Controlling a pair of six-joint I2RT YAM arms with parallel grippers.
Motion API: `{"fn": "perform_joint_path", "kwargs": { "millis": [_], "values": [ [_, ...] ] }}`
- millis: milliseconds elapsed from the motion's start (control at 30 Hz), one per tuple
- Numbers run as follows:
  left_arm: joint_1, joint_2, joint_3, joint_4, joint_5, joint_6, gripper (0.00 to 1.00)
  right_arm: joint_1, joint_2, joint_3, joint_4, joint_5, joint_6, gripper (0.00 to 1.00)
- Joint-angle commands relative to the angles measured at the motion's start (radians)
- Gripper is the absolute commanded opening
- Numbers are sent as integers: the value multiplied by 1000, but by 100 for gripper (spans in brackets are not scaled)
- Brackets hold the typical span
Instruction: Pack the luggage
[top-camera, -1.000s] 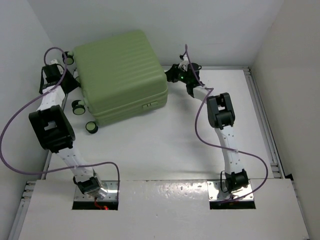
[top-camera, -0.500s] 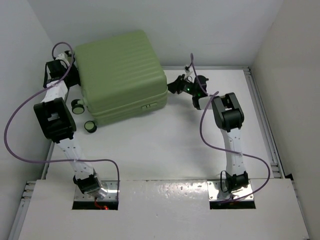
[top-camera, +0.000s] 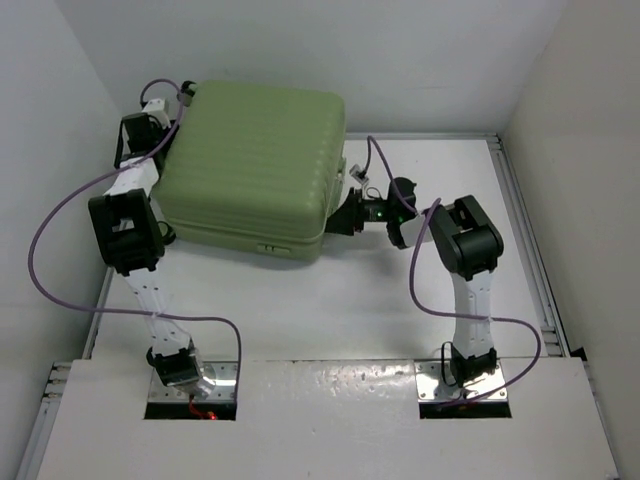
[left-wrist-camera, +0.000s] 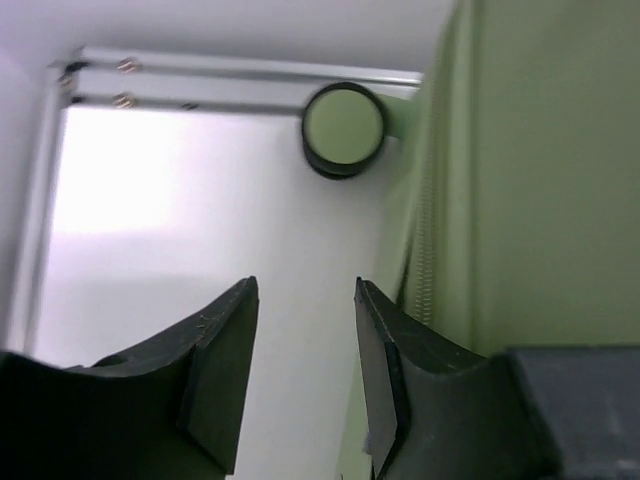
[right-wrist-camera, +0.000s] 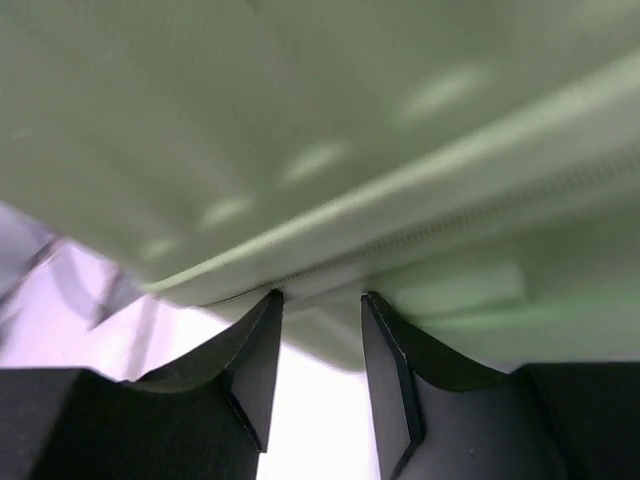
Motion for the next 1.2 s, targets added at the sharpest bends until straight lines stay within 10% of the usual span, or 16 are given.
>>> {"fn": "perform_joint_path", "kwargs": {
  "millis": [0, 367, 600, 933, 1167],
  "values": [
    [-373, -27, -63, -178, 383, -38, 49, 193, -150, -47, 201, -150, 28, 40],
    [-269, -60, 116, -19, 145, -223, 99, 257, -362, -218, -5, 25, -205, 47],
    [-93, -283, 138, 129, -47, -295, 99, 371, -374, -149, -147, 399, -439, 50],
    [-19, -863, -242, -149, 105, 126, 99, 429, -179, 158, -298, 829, -527, 55],
    [-10, -1185, -508, -602, 318, 565, 94, 397, -233, 127, -207, 797, -452, 57]
  ]
}}
